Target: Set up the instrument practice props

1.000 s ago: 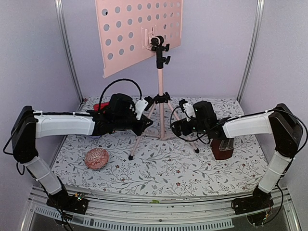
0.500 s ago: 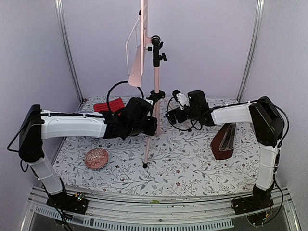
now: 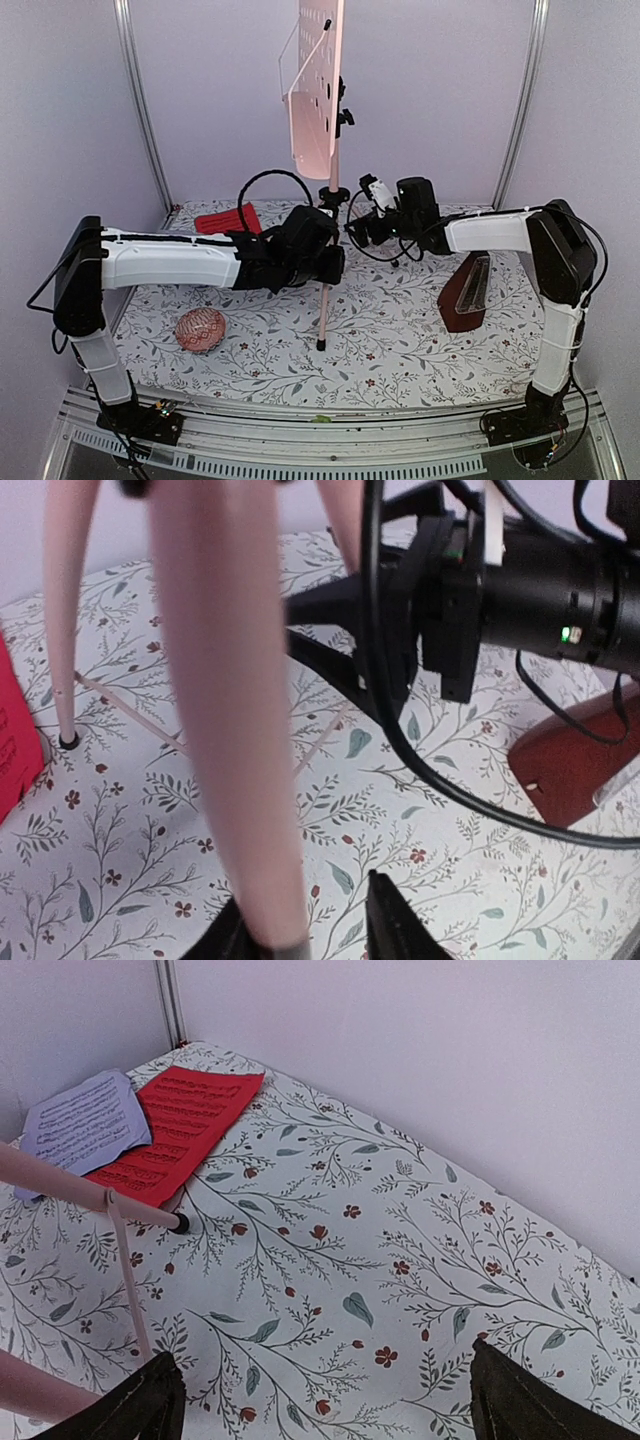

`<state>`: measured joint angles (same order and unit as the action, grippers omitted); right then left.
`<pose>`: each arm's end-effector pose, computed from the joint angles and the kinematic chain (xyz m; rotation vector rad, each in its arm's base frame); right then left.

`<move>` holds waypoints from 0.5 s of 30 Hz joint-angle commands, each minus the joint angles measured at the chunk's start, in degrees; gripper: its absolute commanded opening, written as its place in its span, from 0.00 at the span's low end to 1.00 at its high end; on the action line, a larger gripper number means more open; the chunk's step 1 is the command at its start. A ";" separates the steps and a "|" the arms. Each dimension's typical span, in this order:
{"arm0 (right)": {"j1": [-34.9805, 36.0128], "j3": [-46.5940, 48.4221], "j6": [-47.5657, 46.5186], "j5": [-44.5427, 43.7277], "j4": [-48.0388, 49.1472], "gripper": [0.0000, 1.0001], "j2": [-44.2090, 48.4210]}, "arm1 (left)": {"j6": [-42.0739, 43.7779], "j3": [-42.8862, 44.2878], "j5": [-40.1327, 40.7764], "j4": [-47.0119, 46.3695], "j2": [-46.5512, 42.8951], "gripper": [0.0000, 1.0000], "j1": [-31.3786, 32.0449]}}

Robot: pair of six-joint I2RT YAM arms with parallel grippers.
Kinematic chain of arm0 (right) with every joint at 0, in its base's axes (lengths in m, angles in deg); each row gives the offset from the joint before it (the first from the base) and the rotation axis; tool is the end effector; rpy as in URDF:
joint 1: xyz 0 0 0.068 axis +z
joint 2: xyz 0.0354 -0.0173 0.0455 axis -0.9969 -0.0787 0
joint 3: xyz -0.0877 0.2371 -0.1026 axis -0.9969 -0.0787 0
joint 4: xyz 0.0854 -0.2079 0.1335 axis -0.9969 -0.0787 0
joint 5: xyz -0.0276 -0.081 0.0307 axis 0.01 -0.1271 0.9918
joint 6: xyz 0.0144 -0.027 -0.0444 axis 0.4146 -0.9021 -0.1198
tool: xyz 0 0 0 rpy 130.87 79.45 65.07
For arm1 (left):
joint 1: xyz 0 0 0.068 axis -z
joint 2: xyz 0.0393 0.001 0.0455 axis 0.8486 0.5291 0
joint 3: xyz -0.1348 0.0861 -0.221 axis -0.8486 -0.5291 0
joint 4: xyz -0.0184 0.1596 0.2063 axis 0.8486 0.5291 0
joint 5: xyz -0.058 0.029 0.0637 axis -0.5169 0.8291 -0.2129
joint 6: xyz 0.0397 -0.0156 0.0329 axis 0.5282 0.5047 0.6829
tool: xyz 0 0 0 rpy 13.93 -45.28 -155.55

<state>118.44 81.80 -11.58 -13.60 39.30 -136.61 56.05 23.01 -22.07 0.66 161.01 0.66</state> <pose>0.3835 0.2534 0.2148 -0.7343 1.8498 0.4153 0.2283 -0.3484 0.2501 0.3079 2.1575 -0.4463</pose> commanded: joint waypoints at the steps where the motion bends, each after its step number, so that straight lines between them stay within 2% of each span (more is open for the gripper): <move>1: 0.00 -1.67 1.35 1.28 1.72 0.99 7.16 | 0.27 0.34 -4.59 -0.77 -2.02 0.41 2.10; 10: 0.10 -8.20 7.70 0.86 -0.44 0.99 16.59 | 3.14 -6.67 -9.89 -7.17 -9.84 0.64 -1.30; 15: 1.06 -13.99 12.40 -1.65 -1.45 0.99 22.30 | 5.58 -12.23 -13.04 -10.52 -16.25 0.71 -5.45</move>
<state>118.79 71.29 -4.50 -12.57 38.78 -118.86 58.87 14.35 -31.53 -5.20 150.06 -0.89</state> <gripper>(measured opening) 0.988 0.690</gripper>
